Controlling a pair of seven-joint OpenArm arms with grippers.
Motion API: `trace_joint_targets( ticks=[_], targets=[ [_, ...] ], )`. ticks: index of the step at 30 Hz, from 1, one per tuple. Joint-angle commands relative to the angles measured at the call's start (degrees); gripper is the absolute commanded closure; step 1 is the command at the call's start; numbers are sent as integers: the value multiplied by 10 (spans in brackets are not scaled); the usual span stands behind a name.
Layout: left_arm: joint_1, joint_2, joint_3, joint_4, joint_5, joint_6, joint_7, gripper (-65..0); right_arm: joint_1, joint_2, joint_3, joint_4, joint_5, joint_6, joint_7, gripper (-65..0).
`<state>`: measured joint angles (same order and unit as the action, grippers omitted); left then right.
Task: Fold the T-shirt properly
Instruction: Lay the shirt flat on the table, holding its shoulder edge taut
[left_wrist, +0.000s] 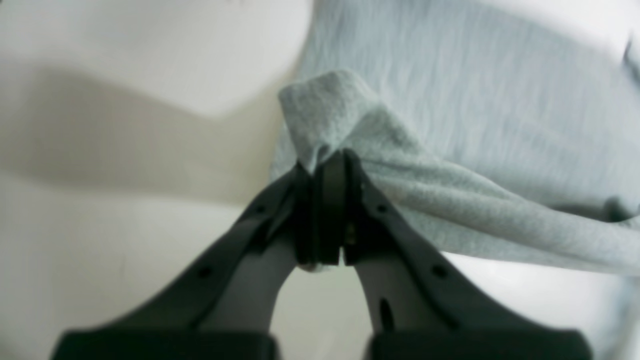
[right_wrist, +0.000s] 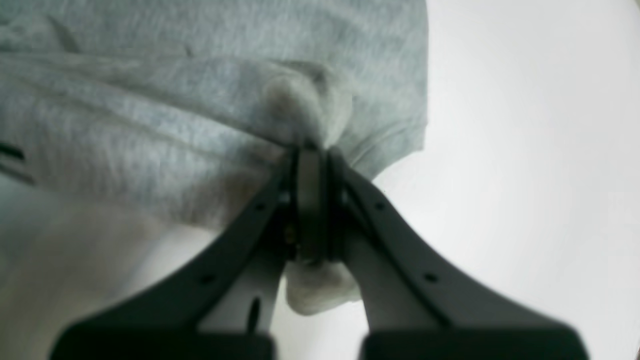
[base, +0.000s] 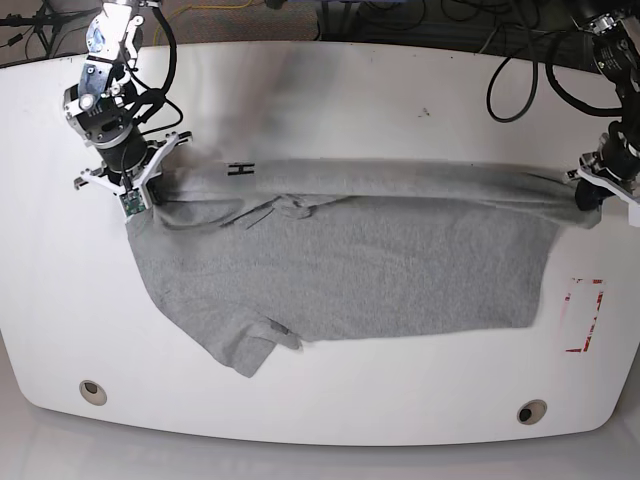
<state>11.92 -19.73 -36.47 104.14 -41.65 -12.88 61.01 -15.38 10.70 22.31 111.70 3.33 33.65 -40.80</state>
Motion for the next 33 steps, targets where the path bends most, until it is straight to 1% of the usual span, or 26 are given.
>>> trace_joint_targets(
  ticks=[1,5,7,13,14,18,20,23,28,33],
  targets=[
    [5,-12,-6,-10,-3,-18,-14,0,-9,2,3,10,6,-4,16,0],
    [10,-15,-4,-34,0,-25,-14,0,-25,2,3,1,6,-5,18,0],
    [10,-21,-3,-45,11,-25,-14,0,-28,2,3,-6,6,-5,18,0],
    [-5,-24,13,-95,46,-32,-16,0,-32,2,3,-33,6,-5,18,0],
    [-11,-24,14,-99,49,-36,-16,0,-34,2,3,-37,6,-5,18,0],
    [-29,-24,19,-123,77,-73,-16,0,-37,2,3,-52,6,-5,18,0],
    [-37,-24,28,-137,100,-94,-16,0,-37,2,3,-56,6,-5,18,0],
    [-55,-22,45,-151,131,-114,-16,0,-37,3,3,-62,6,-5,18,0],
    [-70,-20,61,-167,170,-135,-16,0,-37,6,3,-74,6,-6,18,0],
    [-99,-20,75,-184,180,-144,-17,0,-35,7,2,-77,6,-6,18,0]
  ],
)
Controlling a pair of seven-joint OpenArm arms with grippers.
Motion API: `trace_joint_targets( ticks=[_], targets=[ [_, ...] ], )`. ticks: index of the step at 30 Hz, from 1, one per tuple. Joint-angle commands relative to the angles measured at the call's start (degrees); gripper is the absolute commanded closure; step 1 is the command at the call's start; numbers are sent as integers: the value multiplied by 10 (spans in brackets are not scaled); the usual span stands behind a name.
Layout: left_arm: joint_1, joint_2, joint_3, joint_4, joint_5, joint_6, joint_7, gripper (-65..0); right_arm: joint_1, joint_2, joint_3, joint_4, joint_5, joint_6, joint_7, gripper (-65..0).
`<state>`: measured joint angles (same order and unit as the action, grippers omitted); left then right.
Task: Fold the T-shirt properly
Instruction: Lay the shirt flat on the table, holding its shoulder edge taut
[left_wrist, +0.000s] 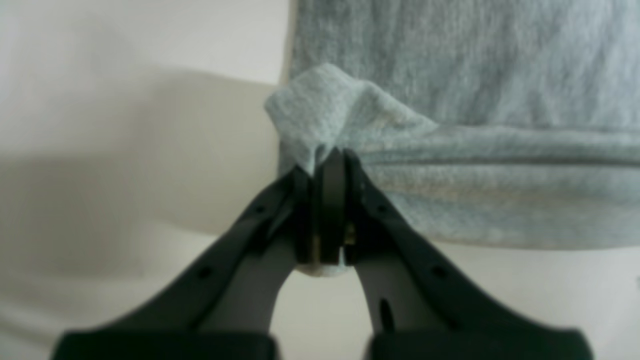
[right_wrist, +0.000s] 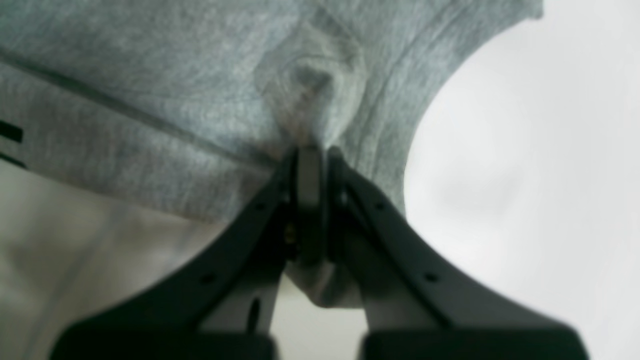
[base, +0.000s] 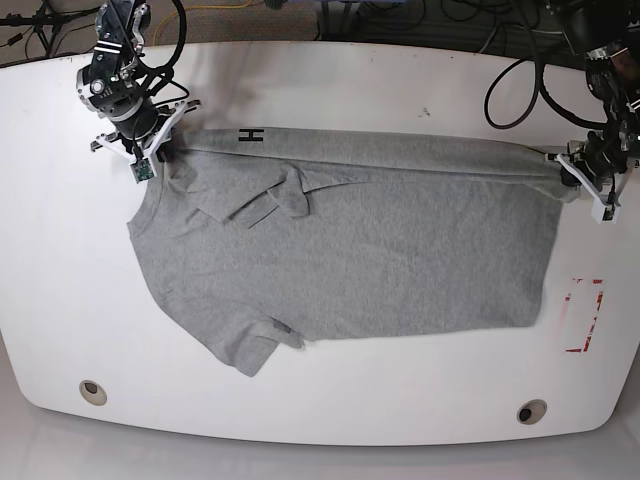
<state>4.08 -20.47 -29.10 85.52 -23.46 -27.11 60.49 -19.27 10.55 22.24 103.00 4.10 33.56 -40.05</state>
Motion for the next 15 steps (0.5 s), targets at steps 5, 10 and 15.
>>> trace_joint_targets(
  ticks=[5,10,15],
  targets=[
    [-33,-13,2,-5,-2,-2,-11,0,4,8,3,10,-2,-6,11,0],
    [-42,-16,5,-7,-2,-2,-11,0,5,9,3,10,-2,-6,11,0],
    [-60,-16,34,-23,-1,-2,-11,0,5,9,2,10,-2,-6,11,0]
  ],
)
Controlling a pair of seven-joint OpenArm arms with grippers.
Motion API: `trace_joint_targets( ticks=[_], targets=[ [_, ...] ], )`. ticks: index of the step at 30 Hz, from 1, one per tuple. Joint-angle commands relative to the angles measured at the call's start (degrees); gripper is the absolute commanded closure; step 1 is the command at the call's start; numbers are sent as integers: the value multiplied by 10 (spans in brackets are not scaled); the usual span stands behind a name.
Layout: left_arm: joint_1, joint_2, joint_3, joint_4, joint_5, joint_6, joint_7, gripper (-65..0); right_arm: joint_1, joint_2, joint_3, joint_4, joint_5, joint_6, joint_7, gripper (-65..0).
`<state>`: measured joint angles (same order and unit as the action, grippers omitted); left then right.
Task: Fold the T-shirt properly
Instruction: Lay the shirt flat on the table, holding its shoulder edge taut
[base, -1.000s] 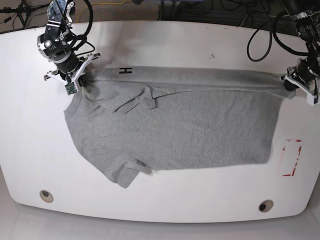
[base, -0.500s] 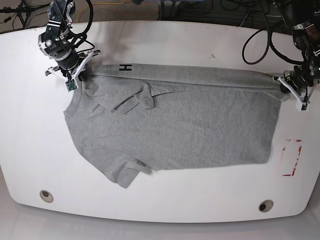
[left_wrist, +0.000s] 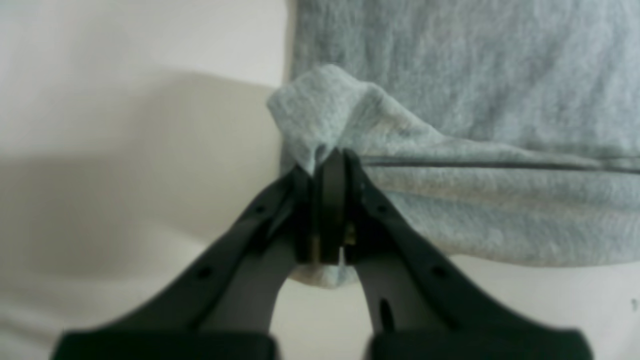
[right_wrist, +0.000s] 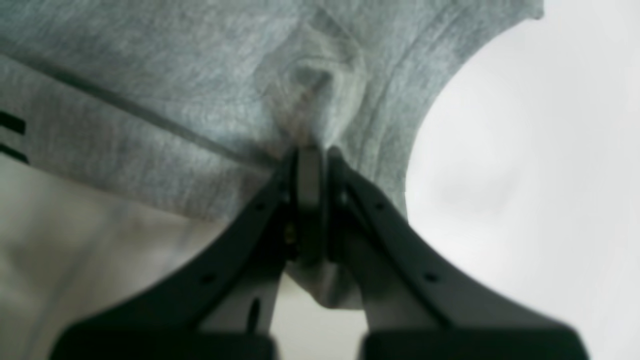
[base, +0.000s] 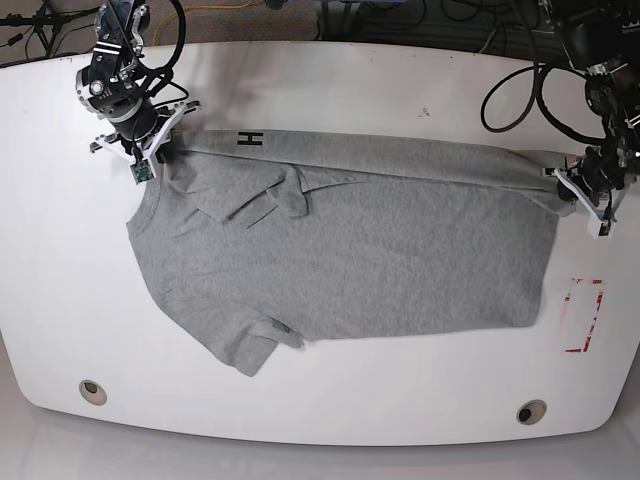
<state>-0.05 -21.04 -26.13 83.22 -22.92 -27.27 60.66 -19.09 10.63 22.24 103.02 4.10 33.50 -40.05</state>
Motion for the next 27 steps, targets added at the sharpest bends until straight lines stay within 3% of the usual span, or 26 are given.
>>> trace_joint_targets(
  ticks=[1,18,27],
  targets=[
    [-20,-12,6,-5,-7,0,-13,0,3,8,2,10,-2,-5,11,0],
    [-61,-22,31,-94,-7,0,-43,-3,21,8,3,10,-3,-5,11,0],
    [-70,-29,52,-98,-7,0,-52,-169,21,8,3,9,-3,-6,11,0]
  ],
)
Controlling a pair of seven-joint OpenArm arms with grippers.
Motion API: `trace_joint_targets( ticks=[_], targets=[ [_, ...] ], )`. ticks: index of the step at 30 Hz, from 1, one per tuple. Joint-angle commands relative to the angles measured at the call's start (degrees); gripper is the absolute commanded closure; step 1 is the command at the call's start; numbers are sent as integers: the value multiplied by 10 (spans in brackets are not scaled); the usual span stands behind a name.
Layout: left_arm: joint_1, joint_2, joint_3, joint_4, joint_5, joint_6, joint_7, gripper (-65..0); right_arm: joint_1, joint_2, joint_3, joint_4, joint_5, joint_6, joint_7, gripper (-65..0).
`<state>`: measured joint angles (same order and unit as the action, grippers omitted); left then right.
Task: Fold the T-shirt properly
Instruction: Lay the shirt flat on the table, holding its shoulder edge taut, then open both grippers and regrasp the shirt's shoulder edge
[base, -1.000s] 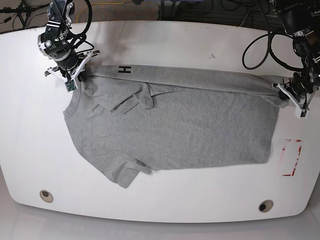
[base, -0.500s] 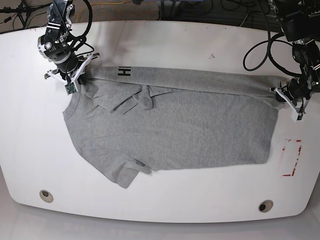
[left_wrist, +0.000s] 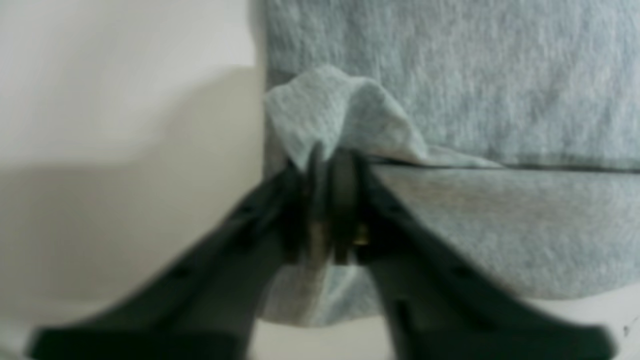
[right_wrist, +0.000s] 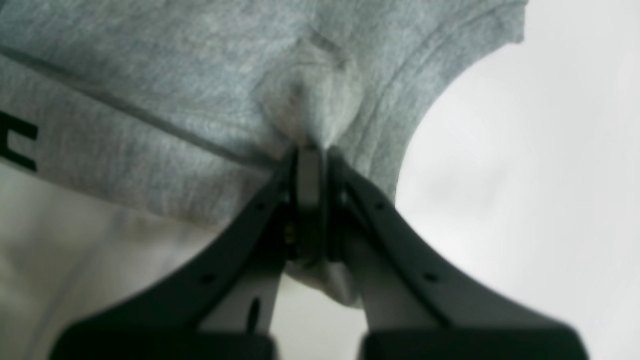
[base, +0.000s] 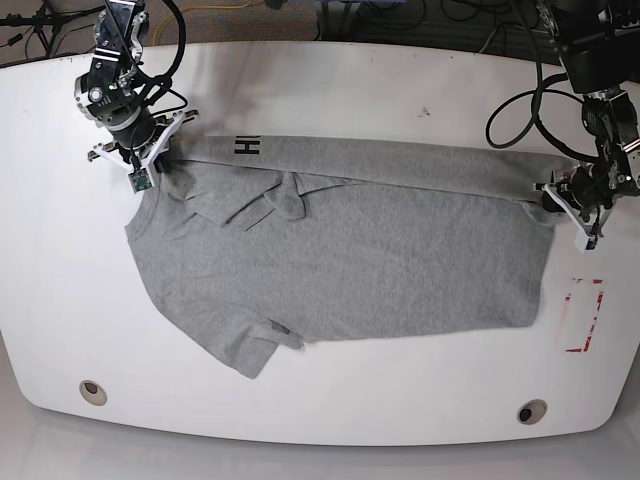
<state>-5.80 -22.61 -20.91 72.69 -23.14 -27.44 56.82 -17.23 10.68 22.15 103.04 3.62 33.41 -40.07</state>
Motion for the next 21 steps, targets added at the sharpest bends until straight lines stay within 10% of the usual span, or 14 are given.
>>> trace_joint_targets(
  ticks=[1,8,21],
  targets=[
    [-15,-13,1,8,-5,2,-14,-194,2,8,4,9,2,-5,11,0],
    [-22,-13,6,8,-5,4,-14,-293,2,8,4,9,2,-5,11,-48],
    [-44,-27,1,52,-21,1,25,-401,2,-6,4,71,-37,-5,11,-561]
  ],
)
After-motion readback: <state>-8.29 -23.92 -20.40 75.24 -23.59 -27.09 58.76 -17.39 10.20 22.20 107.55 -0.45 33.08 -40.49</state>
